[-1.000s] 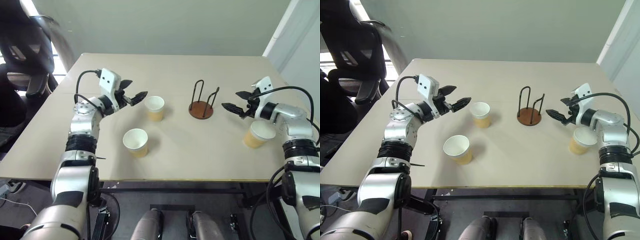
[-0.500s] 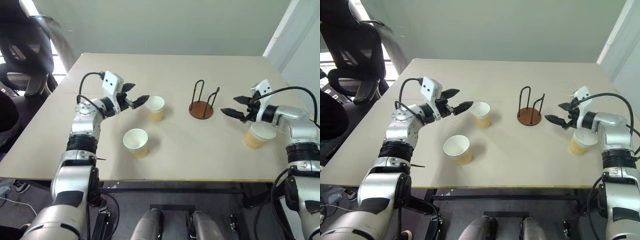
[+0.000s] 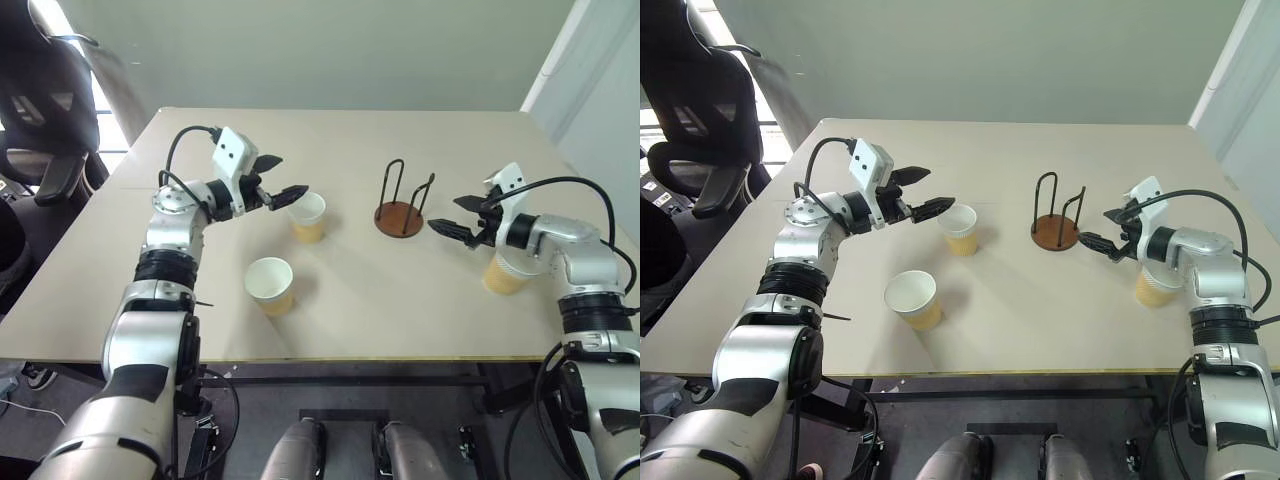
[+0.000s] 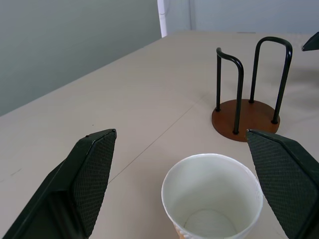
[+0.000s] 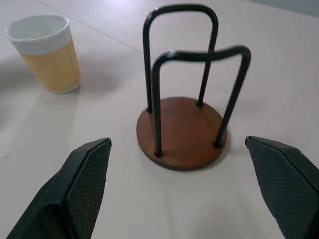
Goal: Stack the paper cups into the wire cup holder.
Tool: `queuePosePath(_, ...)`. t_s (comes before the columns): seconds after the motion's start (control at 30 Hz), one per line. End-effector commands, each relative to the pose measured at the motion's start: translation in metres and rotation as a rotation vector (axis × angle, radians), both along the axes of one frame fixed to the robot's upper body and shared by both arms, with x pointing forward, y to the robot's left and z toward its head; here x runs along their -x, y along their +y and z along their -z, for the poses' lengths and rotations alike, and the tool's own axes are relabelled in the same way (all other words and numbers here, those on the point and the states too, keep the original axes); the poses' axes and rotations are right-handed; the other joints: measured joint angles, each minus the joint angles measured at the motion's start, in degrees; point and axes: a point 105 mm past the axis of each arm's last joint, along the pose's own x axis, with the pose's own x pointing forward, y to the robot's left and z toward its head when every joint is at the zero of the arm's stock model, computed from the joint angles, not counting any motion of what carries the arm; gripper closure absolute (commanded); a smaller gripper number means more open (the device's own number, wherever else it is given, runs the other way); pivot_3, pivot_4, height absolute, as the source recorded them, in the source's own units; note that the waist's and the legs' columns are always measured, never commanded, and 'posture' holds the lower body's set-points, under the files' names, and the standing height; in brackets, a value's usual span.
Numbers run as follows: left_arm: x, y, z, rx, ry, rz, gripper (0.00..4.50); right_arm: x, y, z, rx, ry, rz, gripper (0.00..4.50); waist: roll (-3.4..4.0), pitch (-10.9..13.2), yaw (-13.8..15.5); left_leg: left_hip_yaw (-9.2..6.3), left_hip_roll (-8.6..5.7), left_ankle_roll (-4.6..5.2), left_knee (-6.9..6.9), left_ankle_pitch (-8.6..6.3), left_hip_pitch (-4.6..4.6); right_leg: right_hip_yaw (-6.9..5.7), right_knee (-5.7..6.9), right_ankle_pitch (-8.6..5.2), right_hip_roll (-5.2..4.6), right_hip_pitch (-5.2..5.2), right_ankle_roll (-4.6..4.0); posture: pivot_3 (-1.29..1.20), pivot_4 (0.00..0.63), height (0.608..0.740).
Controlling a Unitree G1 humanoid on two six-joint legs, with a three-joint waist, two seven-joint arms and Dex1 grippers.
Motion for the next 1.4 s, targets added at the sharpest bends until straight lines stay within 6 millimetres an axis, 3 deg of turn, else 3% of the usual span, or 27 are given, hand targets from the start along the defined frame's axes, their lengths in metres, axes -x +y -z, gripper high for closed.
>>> queuePosePath(0.03, 0.000, 0.001, -0.016, -0.006, -0.053, 0.001, 0.05, -0.004, 0.013, -0.018, 0.016, -0.068, -0.019, 0.04, 0.00, 0.00, -0.01, 0.00, 0.00, 0.00, 0.00, 0.00, 0.00, 0.00, 0.00, 0.00, 0.00, 0.00, 0.00, 0.00, 0.150, 0.740)
queuePosePath(0.77, 0.000, 0.009, -0.019, 0.002, -0.067, -0.029, 0.05, -0.022, 0.060, -0.006, 0.038, -0.089, -0.043, 0.04, 0.00, 0.00, 0.16, -0.05, -0.02, -0.03, -0.02, -0.02, -0.05, 0.00, 0.02, 0.00, 0.00, -0.06, -0.01, 0.00, 0.150, 0.740)
queuePosePath(1.07, -0.001, 0.009, -0.019, 0.005, -0.066, -0.034, 0.05, -0.028, 0.064, -0.006, 0.024, -0.090, -0.021, 0.04, 0.00, 0.00, 0.19, -0.05, -0.03, -0.04, -0.02, -0.03, -0.07, 0.00, 0.01, 0.00, 0.00, -0.08, -0.01, 0.00, 0.150, 0.740)
queuePosePath(1.4, -0.001, 0.011, -0.017, 0.008, -0.062, -0.039, 0.00, -0.030, 0.064, -0.006, 0.024, -0.081, -0.016, 3.34, 0.00, 0.00, 0.19, -0.05, -0.03, -0.06, -0.03, -0.05, -0.09, 0.00, 0.04, 0.00, 0.00, -0.11, -0.02, 0.00, 0.150, 0.740)
